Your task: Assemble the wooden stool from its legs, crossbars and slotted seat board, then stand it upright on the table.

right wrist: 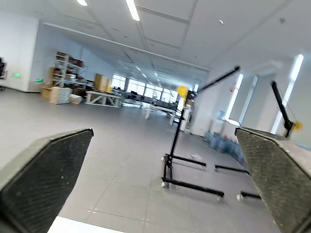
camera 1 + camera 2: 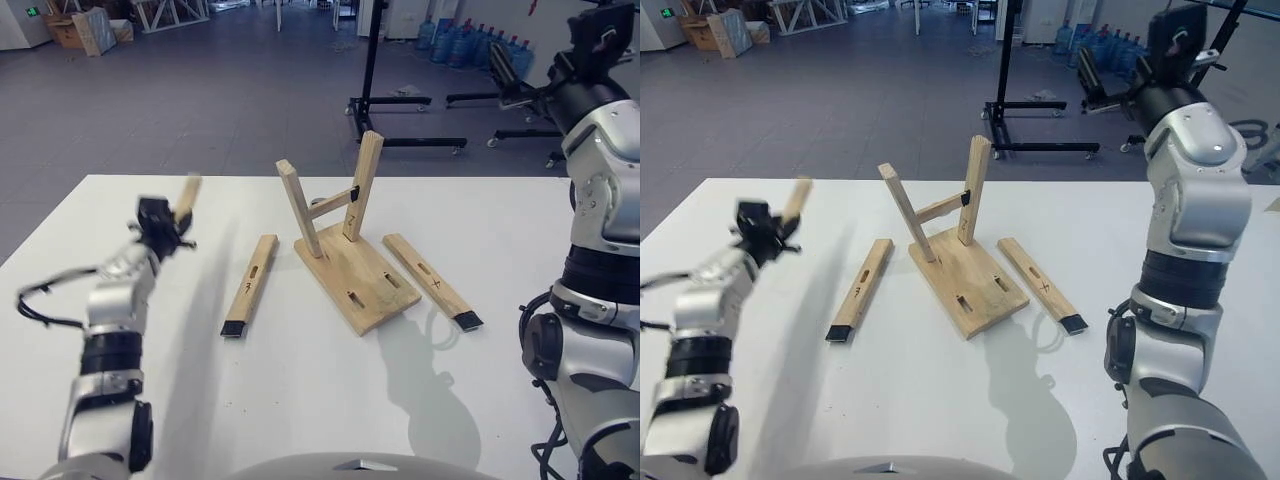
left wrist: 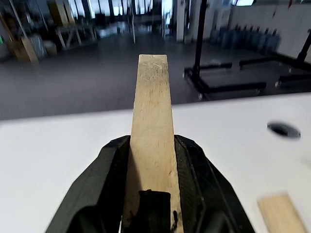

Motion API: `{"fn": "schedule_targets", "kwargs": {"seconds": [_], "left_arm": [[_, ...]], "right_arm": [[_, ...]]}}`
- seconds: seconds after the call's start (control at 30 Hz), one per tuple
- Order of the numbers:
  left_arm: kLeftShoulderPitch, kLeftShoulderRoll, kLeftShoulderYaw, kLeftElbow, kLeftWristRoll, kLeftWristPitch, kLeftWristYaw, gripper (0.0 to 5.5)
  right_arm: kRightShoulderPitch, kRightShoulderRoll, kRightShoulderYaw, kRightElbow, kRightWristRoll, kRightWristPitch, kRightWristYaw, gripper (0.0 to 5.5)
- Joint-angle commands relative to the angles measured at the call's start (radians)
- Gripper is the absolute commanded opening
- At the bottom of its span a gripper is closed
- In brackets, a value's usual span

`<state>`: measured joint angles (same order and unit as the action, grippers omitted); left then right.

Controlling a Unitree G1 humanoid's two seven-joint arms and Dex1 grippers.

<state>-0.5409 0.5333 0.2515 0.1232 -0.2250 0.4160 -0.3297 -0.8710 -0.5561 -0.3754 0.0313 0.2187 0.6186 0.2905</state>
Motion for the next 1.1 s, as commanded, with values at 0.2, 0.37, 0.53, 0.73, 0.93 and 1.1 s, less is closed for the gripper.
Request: {"fn": "schedule_targets", "kwargs": {"seconds": [0.2, 0.37, 0.53, 0.73, 0.93, 1.1], "left_arm": [[-0.301, -0.114, -0.186, -0.219, -0.076, -0.177, -0.154, 1.28], [-0.275, -0.181, -0.210, -0.184, -0.083, -0.199, -0.152, 1.28], [-0.253, -0.214, -0.224, -0.212, -0.100, -0.171, -0.155, 1.28], [-0.223, -0.243, -0.260, -0.267, -0.105, -0.136, -0.155, 1.28], [-0.199, -0.241, -0.278, -0.283, -0.100, -0.132, -0.174, 1.28], [-0.191, -0.242, -0.287, -0.291, -0.094, -0.132, -0.178, 1.28]], "right_arm": [[-0.306, 0.403, -0.192, -0.004, 0.707, 0.566, -0.104, 5.40], [-0.272, 0.560, -0.245, -0.020, 0.939, 0.607, -0.307, 5.40], [-0.251, 0.594, -0.233, -0.029, 1.053, 0.528, -0.422, 5.40], [-0.256, 0.597, -0.163, 0.012, 1.072, 0.422, -0.445, 5.40], [-0.267, 0.578, -0.119, 0.049, 1.075, 0.342, -0.439, 5.40], [-0.266, 0.555, -0.097, 0.067, 1.072, 0.299, -0.441, 4.57]]}}
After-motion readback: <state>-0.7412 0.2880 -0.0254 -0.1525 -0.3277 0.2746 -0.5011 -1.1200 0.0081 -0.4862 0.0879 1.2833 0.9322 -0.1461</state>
